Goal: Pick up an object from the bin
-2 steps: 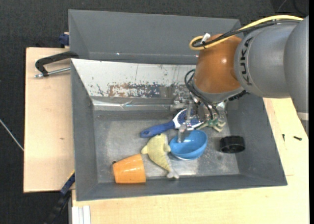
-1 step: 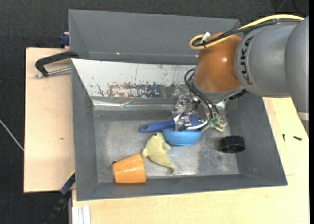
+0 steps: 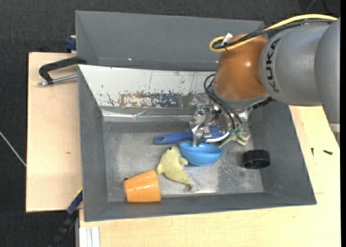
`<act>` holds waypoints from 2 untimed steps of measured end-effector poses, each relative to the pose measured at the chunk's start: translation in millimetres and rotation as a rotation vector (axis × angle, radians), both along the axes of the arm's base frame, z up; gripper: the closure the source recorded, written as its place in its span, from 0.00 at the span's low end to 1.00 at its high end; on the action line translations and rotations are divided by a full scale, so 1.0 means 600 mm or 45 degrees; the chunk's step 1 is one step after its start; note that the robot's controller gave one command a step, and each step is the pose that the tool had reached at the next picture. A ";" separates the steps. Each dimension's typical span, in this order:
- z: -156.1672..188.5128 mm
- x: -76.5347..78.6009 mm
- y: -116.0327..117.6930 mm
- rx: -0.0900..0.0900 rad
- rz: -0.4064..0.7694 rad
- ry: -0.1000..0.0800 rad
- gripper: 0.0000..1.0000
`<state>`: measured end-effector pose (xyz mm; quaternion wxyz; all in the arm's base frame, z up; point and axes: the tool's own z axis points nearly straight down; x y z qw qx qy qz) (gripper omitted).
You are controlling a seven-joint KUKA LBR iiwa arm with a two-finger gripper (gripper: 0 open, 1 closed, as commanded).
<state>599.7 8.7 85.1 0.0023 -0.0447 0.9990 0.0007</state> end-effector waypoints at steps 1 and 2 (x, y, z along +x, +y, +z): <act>0.060 0.003 0.001 0.000 -0.001 -0.004 1.00; 0.164 0.007 0.002 -0.001 -0.002 -0.008 1.00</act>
Offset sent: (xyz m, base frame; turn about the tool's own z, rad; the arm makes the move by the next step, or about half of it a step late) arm -0.0001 -0.0001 0.0333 0.0000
